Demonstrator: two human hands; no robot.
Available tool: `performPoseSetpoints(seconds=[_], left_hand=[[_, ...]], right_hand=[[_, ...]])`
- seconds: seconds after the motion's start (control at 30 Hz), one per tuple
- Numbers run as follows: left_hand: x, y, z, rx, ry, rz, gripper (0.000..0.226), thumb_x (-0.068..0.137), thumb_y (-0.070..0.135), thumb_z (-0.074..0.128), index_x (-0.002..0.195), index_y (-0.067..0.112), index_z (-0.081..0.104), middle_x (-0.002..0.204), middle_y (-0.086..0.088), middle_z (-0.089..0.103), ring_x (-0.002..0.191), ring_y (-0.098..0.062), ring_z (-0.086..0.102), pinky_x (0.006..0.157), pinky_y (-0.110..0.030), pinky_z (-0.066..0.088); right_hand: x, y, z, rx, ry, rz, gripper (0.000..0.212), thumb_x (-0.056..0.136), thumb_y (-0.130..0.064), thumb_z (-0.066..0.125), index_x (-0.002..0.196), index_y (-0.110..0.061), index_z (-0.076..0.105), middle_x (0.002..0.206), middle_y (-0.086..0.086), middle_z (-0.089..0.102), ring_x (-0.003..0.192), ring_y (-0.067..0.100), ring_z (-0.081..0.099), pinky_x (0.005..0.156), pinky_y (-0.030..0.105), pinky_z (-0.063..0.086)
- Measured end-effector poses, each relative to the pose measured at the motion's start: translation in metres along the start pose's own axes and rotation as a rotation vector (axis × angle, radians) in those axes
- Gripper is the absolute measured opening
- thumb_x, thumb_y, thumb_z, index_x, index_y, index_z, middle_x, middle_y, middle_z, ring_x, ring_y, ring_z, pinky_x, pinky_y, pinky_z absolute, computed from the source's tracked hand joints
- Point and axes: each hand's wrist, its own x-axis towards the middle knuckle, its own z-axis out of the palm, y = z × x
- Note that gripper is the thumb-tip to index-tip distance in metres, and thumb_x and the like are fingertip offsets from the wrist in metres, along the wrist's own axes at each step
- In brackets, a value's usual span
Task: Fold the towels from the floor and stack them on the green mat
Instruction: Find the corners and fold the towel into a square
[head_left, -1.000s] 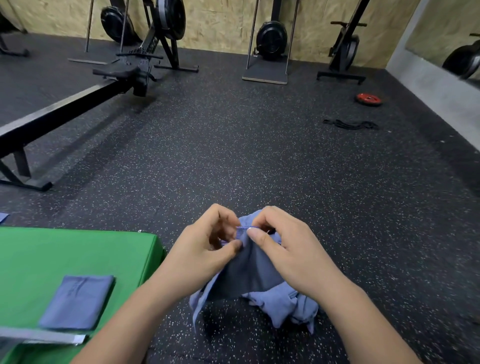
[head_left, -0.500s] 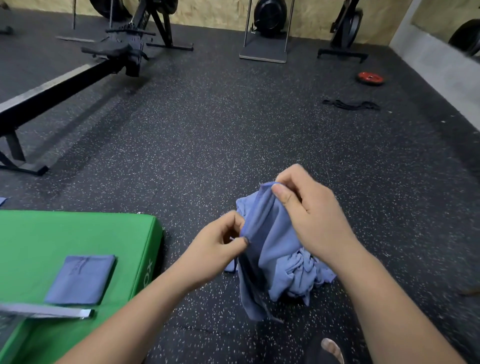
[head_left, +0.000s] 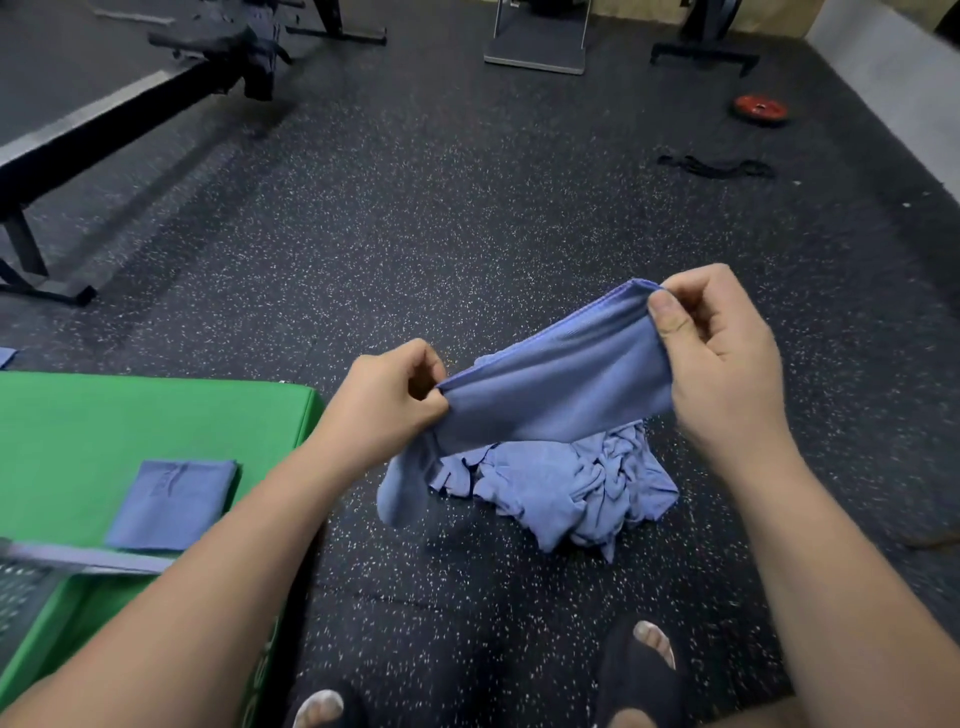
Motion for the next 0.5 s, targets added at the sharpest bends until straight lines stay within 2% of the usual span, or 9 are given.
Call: performPoseSetpoints(seconds=[0.13,0.2,0.3,0.37,0.5], left_hand=[[0.004,-0.006,-0.006,0.031,0.036,-0.037,0.016,0.077,0.022,0.073,0.082,0.034,0.064,0.073,0.015,0.073,0.074,-0.009,0.071,0.076,-0.037,0.060],[0.006,-0.008,-0.007,0.030,0.046,-0.032,0.013,0.078,0.023,0.074,0.083,0.032,0.065,0.074,0.014,0.073,0.073,-0.009,0.070,0.076,-0.035,0.059],[0.008,-0.008,-0.006,-0.045,0.032,-0.029,0.013,0.086,0.021,0.077,0.084,0.029,0.068,0.076,0.016,0.074,0.069,-0.001,0.066,0.071,-0.027,0.052],[0.008,-0.006,-0.007,-0.093,0.031,-0.024,0.014,0.092,0.023,0.078,0.085,0.028,0.067,0.076,0.017,0.072,0.065,0.002,0.060,0.067,-0.021,0.046],[0.009,-0.004,-0.007,-0.199,0.038,-0.037,0.014,0.097,0.025,0.076,0.087,0.028,0.067,0.076,0.014,0.070,0.065,-0.003,0.056,0.067,-0.029,0.047]], right_hand=[[0.002,0.006,0.000,0.015,0.061,0.036,0.012,0.111,-0.021,0.057,0.103,-0.014,0.062,0.089,-0.015,0.061,0.083,-0.007,0.053,0.077,0.012,0.040],[0.003,0.005,0.004,0.011,0.086,0.036,0.012,0.111,-0.022,0.057,0.104,-0.014,0.061,0.084,-0.015,0.057,0.077,-0.005,0.051,0.073,0.013,0.039],[0.007,0.003,0.009,0.027,0.120,0.061,0.016,0.111,-0.028,0.057,0.104,-0.015,0.061,0.069,-0.018,0.048,0.066,0.001,0.043,0.064,0.019,0.036],[0.009,0.006,0.014,0.034,0.120,0.076,0.016,0.111,-0.030,0.057,0.104,-0.015,0.061,0.068,-0.019,0.049,0.065,0.002,0.043,0.063,0.021,0.037],[0.000,0.020,0.026,0.064,0.093,0.152,0.014,0.109,-0.032,0.061,0.102,-0.019,0.062,0.071,-0.005,0.055,0.066,0.006,0.046,0.065,0.032,0.039]])
